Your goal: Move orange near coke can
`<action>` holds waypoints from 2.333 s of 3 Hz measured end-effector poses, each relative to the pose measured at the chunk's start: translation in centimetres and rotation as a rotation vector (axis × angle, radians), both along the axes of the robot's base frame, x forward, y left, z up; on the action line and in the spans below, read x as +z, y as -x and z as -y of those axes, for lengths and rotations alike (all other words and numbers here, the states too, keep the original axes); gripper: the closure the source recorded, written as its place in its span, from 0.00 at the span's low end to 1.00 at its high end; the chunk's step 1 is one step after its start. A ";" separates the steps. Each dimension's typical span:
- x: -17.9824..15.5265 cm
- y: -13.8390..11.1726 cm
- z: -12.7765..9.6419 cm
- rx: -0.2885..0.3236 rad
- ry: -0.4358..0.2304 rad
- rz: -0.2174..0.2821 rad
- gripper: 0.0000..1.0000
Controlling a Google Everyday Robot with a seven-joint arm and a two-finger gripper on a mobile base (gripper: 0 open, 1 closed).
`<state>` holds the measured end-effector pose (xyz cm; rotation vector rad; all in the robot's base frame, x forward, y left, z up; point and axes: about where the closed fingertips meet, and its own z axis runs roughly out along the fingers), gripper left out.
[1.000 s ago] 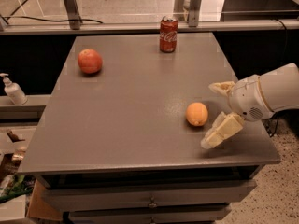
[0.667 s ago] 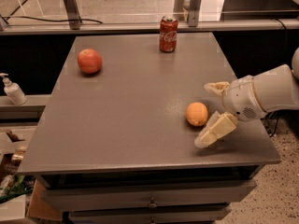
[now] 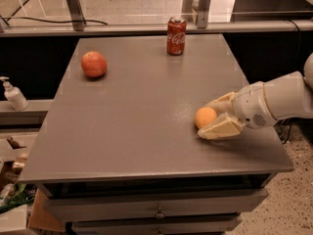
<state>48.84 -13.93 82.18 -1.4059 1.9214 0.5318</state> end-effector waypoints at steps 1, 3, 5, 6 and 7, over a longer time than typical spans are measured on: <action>0.3 -0.6 0.3 -0.014 -0.007 0.013 0.66; 2.2 -5.8 1.2 -0.078 -0.036 0.086 1.00; 4.6 -9.3 3.0 -0.150 -0.039 0.121 1.00; 4.4 -10.6 2.7 -0.162 -0.040 0.141 1.00; 4.0 -14.0 2.6 -0.195 -0.035 0.190 1.00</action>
Offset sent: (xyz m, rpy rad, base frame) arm 0.0508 -0.0103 0.0239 0.0280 -0.1006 -0.0665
